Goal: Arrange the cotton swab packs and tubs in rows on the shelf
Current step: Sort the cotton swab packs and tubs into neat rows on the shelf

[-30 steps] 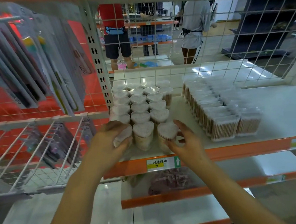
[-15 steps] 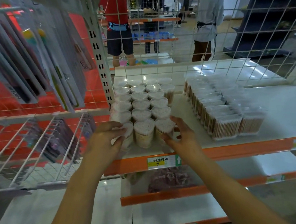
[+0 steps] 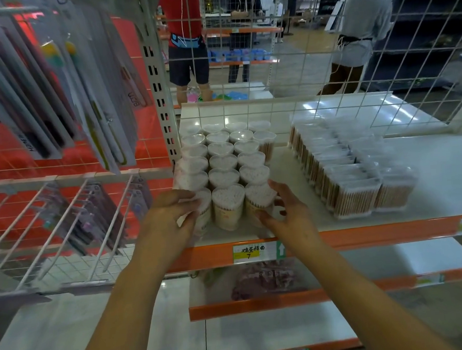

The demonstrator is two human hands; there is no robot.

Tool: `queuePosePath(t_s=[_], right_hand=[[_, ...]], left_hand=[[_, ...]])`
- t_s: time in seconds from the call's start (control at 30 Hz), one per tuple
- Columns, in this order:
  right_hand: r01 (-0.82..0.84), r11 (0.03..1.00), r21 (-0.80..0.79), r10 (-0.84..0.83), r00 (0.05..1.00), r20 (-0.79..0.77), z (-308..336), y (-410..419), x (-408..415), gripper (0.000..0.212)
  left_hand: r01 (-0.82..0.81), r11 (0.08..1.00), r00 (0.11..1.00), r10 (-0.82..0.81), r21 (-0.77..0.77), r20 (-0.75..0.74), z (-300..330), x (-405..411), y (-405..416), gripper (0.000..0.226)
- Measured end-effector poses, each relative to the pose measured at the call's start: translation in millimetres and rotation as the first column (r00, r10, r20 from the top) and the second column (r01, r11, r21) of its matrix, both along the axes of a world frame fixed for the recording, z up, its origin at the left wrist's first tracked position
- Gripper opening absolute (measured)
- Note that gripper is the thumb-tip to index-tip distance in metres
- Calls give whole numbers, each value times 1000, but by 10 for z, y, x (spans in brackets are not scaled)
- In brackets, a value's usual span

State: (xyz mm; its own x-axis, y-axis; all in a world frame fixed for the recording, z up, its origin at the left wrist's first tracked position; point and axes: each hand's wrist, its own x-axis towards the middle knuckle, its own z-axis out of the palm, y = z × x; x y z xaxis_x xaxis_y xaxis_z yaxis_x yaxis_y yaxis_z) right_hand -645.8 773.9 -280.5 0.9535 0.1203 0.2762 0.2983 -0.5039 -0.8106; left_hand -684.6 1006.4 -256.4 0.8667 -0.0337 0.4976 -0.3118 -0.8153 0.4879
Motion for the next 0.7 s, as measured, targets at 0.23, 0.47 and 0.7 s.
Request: queuePosePath(t_s=[0.23, 0.47, 0.7], right_hand=[[133, 975, -177, -115, 988, 106, 34, 70, -4, 66], [82, 925, -372, 100, 889, 446, 155, 247, 48, 45], [73, 882, -465, 161, 881, 445, 127, 344, 60, 34]], left_hand=[[-10, 997, 1000, 10, 77, 0, 154, -47, -109, 31], [48, 974, 996, -62, 222, 58, 219, 6, -219, 34], [57, 974, 994, -76, 217, 80, 125, 68, -146, 35]])
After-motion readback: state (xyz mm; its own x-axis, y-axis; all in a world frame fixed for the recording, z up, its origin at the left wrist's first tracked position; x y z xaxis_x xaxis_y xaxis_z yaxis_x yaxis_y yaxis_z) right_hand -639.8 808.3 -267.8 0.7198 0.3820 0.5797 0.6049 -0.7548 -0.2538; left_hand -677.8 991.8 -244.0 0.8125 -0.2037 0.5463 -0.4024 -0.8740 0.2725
